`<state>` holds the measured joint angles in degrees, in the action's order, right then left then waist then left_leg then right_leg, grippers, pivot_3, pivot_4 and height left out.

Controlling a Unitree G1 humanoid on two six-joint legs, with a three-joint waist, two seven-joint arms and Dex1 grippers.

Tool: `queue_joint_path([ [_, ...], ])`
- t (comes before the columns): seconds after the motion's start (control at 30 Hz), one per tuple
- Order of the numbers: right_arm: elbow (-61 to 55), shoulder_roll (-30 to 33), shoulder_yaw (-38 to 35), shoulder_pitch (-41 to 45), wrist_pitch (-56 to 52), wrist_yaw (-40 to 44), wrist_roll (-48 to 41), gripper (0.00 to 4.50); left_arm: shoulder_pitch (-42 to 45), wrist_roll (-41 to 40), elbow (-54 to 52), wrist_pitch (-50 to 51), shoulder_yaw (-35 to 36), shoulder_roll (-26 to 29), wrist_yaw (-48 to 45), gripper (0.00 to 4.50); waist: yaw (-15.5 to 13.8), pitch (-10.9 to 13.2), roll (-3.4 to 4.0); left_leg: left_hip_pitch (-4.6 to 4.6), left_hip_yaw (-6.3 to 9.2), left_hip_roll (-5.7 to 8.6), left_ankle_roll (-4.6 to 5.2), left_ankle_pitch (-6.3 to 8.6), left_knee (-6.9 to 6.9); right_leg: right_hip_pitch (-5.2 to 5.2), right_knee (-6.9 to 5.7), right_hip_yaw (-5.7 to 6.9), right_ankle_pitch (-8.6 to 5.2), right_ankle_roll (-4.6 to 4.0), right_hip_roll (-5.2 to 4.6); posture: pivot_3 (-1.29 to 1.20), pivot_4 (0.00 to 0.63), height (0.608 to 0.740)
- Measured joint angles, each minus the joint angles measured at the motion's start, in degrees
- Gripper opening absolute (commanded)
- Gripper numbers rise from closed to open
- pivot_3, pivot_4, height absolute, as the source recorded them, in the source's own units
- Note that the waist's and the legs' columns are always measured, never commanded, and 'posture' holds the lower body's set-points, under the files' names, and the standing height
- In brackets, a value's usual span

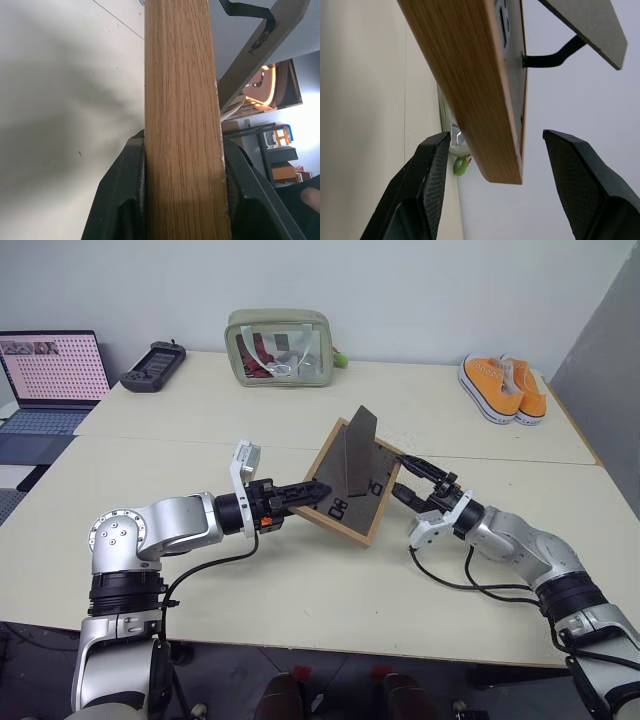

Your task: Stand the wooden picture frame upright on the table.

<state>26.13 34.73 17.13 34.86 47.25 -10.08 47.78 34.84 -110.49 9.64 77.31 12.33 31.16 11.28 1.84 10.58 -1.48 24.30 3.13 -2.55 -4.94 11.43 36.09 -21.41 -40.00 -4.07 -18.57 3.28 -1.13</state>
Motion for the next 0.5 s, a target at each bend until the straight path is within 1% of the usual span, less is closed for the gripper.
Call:
queue_joint_path([
  [0.3, 0.01, -0.93, 1.88, 0.98, 0.95, -3.03, 1.92, 3.10, 0.35, 0.00, 0.13, 0.08, -1.93, 0.01, -0.79, 1.29, 0.01, 0.00, 0.00, 0.00, 0.01, 0.01, 0.00, 0.00, 0.00, 0.00, 0.00, 0.00, 0.00, 0.00, 0.00, 0.00, 0.150, 0.740],
  [0.5, 1.46, 1.23, 2.38, 2.52, 5.05, -9.51, 5.03, 3.10, 0.41, -0.67, 0.14, 0.15, -1.96, 0.02, -1.95, 1.29, 0.01, 0.00, 0.00, 0.00, 0.00, 0.02, 0.00, 0.00, 0.00, 0.00, 0.00, 0.00, 0.00, 0.00, -0.01, 0.00, 0.150, 0.740],
])
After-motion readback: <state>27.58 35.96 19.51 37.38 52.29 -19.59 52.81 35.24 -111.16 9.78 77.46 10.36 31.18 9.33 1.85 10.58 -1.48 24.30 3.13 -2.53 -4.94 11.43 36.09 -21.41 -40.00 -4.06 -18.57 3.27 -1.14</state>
